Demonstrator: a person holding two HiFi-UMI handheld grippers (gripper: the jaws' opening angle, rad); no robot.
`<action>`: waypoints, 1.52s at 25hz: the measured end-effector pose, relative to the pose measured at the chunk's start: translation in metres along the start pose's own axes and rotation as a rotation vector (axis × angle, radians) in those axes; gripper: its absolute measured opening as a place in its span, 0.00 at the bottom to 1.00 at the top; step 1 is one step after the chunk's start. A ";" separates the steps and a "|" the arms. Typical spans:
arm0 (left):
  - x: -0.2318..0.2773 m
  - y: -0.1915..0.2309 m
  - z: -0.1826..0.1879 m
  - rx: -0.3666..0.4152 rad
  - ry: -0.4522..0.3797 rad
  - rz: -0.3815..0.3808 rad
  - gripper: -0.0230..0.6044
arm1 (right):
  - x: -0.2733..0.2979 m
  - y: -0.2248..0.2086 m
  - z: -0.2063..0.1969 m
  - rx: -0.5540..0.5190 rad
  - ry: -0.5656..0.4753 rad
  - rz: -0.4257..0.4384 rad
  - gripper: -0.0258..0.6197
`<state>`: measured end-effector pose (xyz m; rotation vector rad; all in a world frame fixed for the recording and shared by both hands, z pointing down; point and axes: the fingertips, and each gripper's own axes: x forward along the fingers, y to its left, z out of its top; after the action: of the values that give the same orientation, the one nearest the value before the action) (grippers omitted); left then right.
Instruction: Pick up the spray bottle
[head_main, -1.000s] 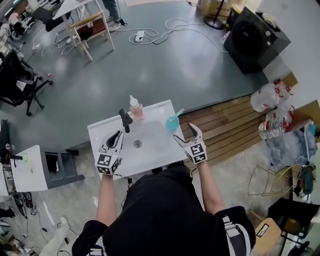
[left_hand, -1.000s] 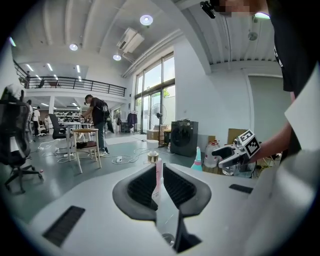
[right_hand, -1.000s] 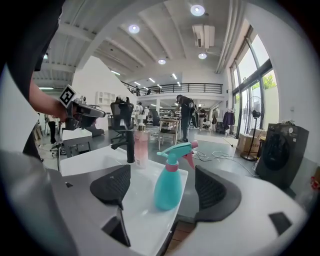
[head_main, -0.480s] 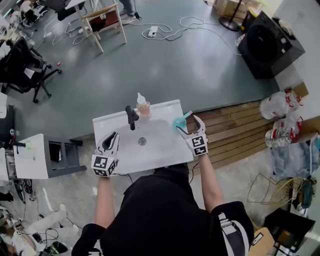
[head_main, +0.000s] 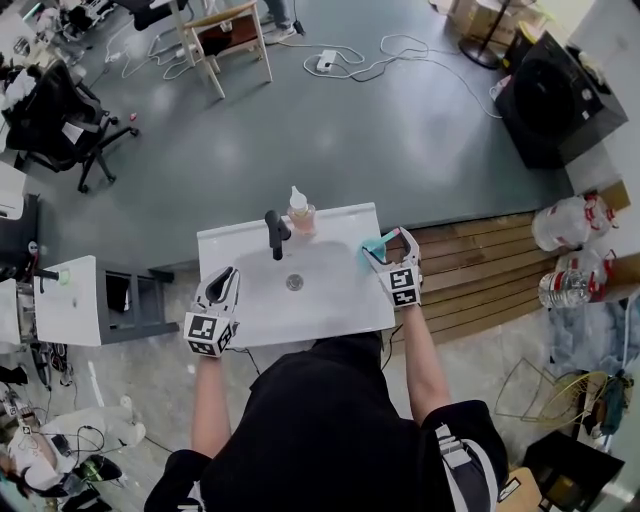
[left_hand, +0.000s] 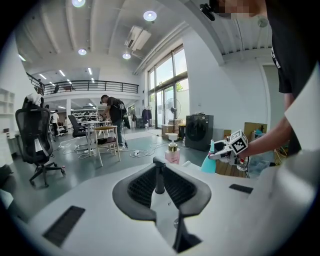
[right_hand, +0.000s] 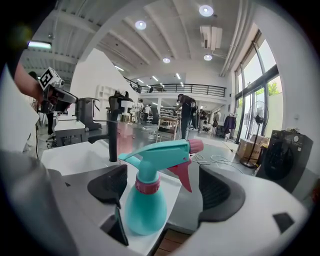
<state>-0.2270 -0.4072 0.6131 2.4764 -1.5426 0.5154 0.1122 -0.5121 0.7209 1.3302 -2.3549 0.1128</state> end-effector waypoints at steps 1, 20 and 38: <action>0.000 0.000 0.000 0.003 0.002 0.000 0.12 | 0.002 -0.001 0.000 -0.003 0.003 -0.002 0.76; 0.008 -0.003 0.006 -0.001 -0.004 -0.019 0.12 | 0.010 0.002 0.007 -0.024 0.012 0.033 0.60; -0.001 0.000 -0.006 -0.026 -0.025 -0.037 0.12 | 0.005 0.017 0.014 -0.044 0.043 0.041 0.60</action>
<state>-0.2279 -0.4045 0.6184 2.4955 -1.4999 0.4571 0.0911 -0.5114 0.7122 1.2477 -2.3358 0.1002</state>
